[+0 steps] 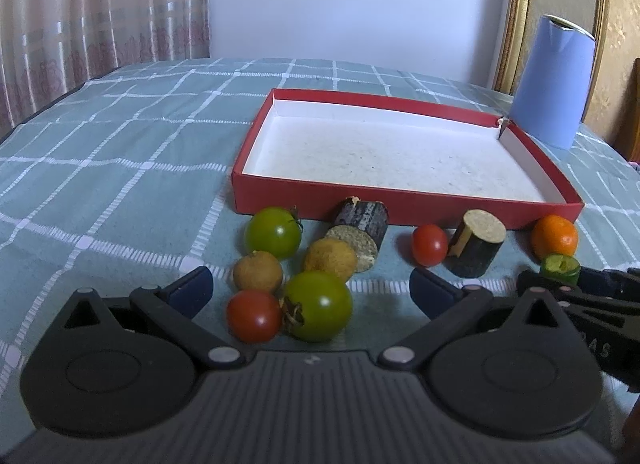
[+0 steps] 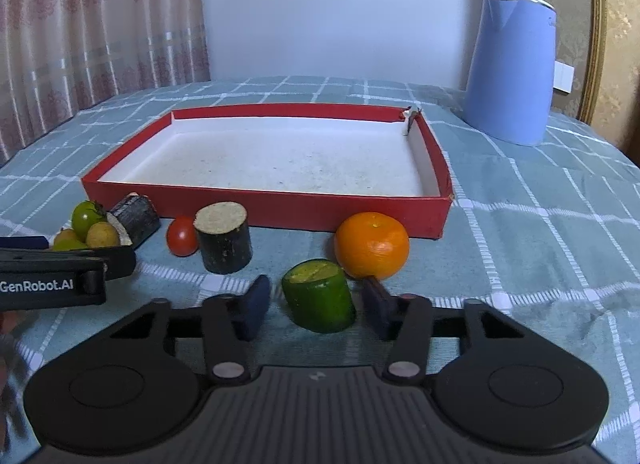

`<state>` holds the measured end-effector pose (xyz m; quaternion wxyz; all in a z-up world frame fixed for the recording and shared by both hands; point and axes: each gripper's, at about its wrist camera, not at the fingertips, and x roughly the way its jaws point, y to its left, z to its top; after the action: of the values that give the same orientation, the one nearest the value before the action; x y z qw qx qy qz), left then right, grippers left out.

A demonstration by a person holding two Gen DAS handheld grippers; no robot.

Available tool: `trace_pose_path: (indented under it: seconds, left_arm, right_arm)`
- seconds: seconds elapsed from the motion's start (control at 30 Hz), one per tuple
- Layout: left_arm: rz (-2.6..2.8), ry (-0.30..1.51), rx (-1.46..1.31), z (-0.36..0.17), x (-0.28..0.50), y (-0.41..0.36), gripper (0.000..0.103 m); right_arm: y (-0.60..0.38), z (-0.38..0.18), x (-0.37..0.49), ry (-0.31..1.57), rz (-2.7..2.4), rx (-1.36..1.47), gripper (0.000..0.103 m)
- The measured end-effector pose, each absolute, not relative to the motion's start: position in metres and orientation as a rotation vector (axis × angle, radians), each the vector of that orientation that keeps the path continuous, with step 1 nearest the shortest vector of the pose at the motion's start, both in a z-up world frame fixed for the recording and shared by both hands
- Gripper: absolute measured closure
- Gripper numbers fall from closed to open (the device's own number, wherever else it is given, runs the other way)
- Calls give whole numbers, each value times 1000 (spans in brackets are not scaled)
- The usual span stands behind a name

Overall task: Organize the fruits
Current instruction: 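Grasp the green cucumber slice with the right gripper, then carry the cucumber slice into the red tray and open the right gripper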

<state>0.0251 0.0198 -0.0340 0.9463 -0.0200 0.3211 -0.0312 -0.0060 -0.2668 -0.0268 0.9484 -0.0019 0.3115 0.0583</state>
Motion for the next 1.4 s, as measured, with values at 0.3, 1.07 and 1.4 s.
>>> trace_pose_path:
  seconds: [0.3, 1.07, 1.4]
  left_arm:
    - [-66, 655, -59, -35, 26, 22, 0]
    - [-85, 657, -129, -38, 29, 30, 0]
    - [-75, 663, -89, -40, 30, 24, 0]
  right_arm:
    - [-275, -24, -14, 605, 155, 23, 69]
    - [-264, -17, 117, 572, 105, -166, 69]
    - [-259, -23, 111, 543, 145, -184, 23]
